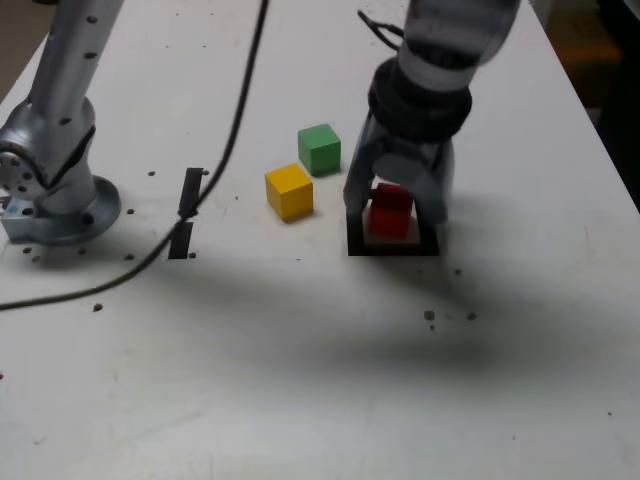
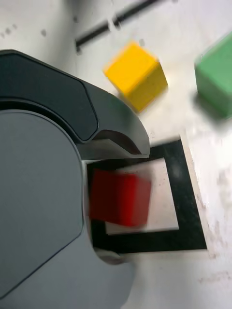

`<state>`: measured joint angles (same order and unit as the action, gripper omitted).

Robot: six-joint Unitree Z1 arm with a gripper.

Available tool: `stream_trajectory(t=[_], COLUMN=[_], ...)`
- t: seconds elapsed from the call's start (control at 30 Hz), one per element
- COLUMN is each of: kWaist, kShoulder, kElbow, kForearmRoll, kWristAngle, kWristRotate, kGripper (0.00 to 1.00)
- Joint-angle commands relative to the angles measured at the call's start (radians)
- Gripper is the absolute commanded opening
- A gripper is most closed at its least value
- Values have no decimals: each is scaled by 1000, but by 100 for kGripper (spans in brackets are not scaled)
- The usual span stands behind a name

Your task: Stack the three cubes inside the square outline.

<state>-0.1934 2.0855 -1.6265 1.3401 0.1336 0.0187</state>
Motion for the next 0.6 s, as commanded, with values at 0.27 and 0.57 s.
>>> stream_trajectory(t=[0.27,0.57], kWaist=[63,145], kShoulder=[-369,-396], kElbow=[321,589], kForearmRoll=[-57,-251], kWristAngle=[-63,-145], kWristRotate=[-129,-230], kGripper=[99,95])
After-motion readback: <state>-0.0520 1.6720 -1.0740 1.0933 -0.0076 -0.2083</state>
